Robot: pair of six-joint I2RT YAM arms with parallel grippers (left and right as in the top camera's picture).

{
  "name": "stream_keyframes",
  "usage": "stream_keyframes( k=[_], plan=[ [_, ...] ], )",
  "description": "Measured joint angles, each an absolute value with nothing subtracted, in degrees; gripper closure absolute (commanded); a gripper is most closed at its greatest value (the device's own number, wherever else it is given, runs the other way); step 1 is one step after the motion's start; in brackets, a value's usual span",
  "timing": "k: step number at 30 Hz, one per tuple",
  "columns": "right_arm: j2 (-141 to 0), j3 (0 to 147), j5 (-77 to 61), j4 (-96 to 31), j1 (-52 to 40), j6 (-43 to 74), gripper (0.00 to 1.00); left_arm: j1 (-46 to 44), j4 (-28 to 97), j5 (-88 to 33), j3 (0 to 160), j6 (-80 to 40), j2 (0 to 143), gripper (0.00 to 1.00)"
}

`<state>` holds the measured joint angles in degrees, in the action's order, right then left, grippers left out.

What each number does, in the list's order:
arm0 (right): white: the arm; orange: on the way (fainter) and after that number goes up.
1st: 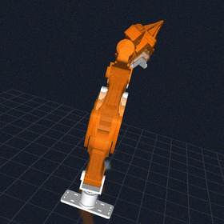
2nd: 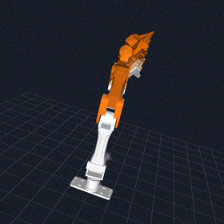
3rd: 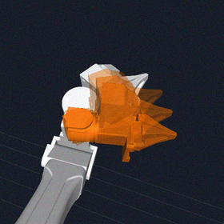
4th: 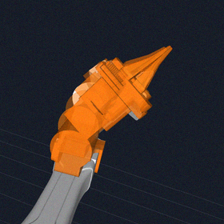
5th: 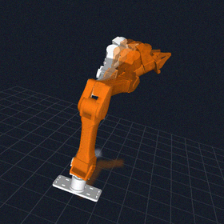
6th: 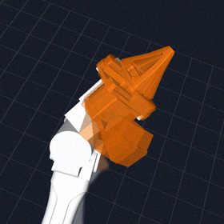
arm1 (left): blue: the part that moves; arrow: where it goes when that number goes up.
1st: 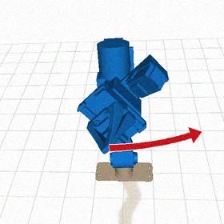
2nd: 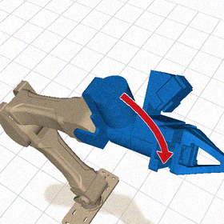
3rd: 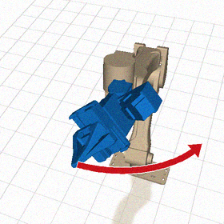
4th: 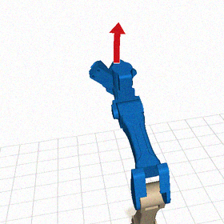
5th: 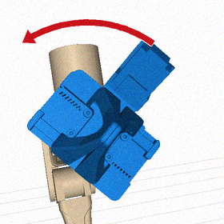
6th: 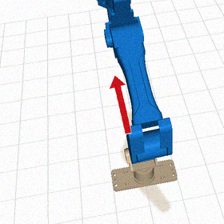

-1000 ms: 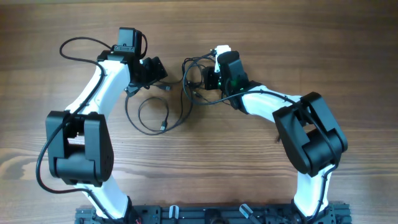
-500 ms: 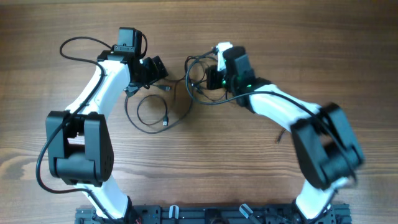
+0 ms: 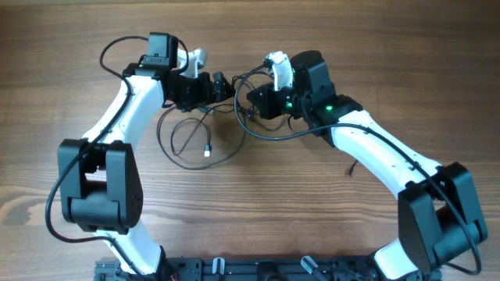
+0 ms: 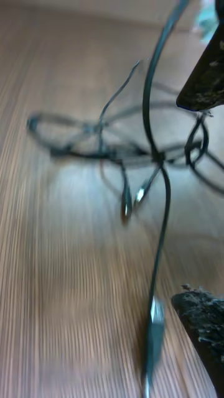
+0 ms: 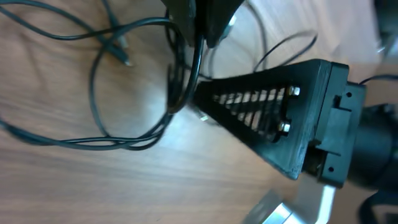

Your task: Untangle cables

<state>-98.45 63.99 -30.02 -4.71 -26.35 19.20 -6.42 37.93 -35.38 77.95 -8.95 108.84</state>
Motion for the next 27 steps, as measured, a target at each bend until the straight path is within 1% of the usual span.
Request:
stream_keyframes(
  k=[1,2,4,8,13,18,19,22,23,26,27],
  plan=[
    [-98.45,63.99,-32.1,-4.69,-26.02,19.42,0.96,-6.42,37.95,-37.17,77.95,-7.73,108.84,0.11],
    [-98.45,63.99,-33.93,-4.71,-25.63,19.68,0.96,-6.42,37.95,-38.59,77.95,-6.63,108.84,0.15],
    [-98.45,63.99,-37.69,-4.64,-24.77,20.03,0.96,-6.42,37.95,-40.29,77.95,-5.54,108.84,0.18],
    [-98.45,63.99,-44.71,-5.5,-23.24,20.21,0.96,-6.39,37.95,-42.13,77.95,-3.86,108.84,0.2],
    [-98.45,63.99,-51.2,-10.76,-23.09,16.27,0.96,-6.35,38.0,-42.85,77.95,-3.46,108.84,0.2],
    [-98.45,63.99,-54.5,-14.55,-23.09,12.25,0.96,-6.35,37.95,-42.98,77.95,-3.44,108.84,0.2],
    [-98.45,63.99,-55.02,-14.57,-23.09,11.88,0.96,-6.35,37.98,-42.98,77.95,-3.44,108.84,0.21],
    [-98.45,63.99,-57.56,-14.04,-23.09,10.57,0.96,-6.35,37.98,-42.98,77.95,-3.46,108.84,0.35],
    [-98.45,63.99,-59.16,-13.52,-23.09,9.93,0.96,-6.35,37.98,-42.98,77.95,-3.36,108.84,0.43],
    [-98.45,63.99,-60.64,-13.02,-23.09,9.28,0.96,-6.35,37.98,-43.0,77.95,-3.14,108.84,0.55],
    [-98.45,63.99,-60.86,-12.75,-23.09,9.17,0.96,-6.35,37.98,-43.0,77.95,-2.98,108.84,0.55]
  ],
)
